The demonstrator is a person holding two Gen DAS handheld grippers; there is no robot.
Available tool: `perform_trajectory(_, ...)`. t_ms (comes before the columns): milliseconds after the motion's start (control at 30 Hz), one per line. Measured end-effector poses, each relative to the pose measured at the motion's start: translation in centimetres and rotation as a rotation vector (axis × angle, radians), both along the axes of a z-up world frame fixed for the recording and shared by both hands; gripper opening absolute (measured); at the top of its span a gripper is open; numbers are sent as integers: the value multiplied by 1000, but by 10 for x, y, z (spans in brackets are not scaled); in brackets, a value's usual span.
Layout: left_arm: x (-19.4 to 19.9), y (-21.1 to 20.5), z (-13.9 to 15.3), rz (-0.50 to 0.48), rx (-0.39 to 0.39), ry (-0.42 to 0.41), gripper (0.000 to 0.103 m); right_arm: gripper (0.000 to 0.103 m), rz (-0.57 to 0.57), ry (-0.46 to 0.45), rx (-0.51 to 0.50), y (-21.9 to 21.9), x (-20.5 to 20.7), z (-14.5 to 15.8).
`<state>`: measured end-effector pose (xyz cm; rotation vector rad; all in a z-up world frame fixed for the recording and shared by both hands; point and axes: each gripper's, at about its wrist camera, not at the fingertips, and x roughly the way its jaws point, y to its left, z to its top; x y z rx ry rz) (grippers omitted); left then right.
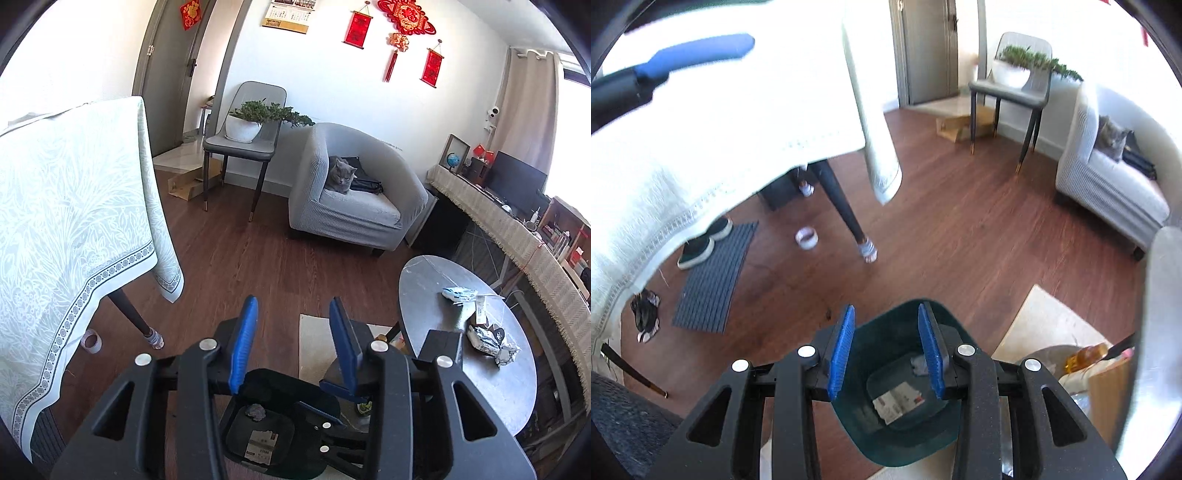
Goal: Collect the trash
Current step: 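Move both tools back over the table toward the remaining trash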
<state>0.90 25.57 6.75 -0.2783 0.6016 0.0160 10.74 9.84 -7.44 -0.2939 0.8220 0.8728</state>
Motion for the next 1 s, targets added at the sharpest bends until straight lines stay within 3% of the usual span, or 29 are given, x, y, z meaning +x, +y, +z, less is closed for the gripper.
perform_trajectory(300,7,-32,8,-53,-10,-20,50,36,-53,-67,55,-39,3,35)
perform_trajectory(700,17,-83,13,-109,16,-42,62,36,-190,-162,110,-125,6,75)
perform_trajectory(1000,32,-141,9,-189,16,-40,67,40,-313,-209,116,-192,7,82)
